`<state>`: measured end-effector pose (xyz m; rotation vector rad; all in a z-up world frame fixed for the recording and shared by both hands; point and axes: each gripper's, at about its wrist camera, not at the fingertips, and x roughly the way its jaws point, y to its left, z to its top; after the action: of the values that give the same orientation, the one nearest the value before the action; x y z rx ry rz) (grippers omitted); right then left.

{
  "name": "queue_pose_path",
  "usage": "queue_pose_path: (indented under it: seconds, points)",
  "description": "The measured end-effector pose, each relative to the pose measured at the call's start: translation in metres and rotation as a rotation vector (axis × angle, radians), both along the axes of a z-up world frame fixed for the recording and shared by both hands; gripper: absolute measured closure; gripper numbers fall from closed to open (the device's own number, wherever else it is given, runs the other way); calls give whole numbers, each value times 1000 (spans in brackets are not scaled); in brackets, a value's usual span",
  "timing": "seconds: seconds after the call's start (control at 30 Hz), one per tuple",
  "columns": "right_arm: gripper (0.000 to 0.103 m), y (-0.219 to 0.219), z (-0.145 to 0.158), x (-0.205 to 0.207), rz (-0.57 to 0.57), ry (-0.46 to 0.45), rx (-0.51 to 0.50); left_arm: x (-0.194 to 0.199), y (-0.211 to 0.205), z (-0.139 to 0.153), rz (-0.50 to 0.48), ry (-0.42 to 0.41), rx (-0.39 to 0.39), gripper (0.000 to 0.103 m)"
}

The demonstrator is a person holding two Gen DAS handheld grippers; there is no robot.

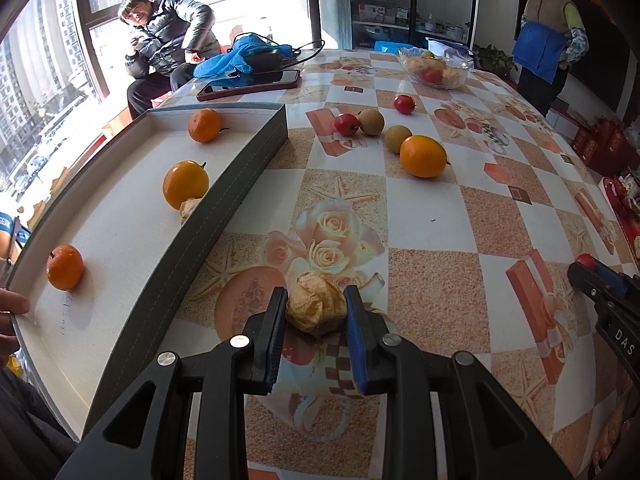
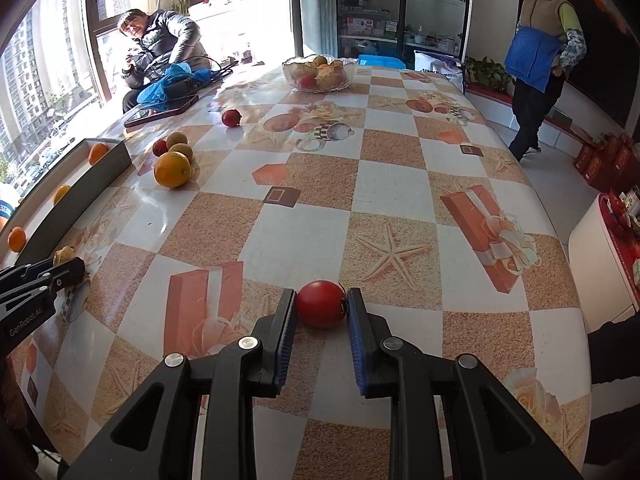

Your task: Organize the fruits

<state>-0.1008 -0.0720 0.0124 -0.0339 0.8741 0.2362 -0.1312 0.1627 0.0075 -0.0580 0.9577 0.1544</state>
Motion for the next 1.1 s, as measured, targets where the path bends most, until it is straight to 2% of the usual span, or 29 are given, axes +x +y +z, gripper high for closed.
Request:
queue_pose_path:
  seconds: [1.1]
  points:
    - [77,5,0,1,-1,-2,-18,-3,1,-1,-6,-1,-16,72]
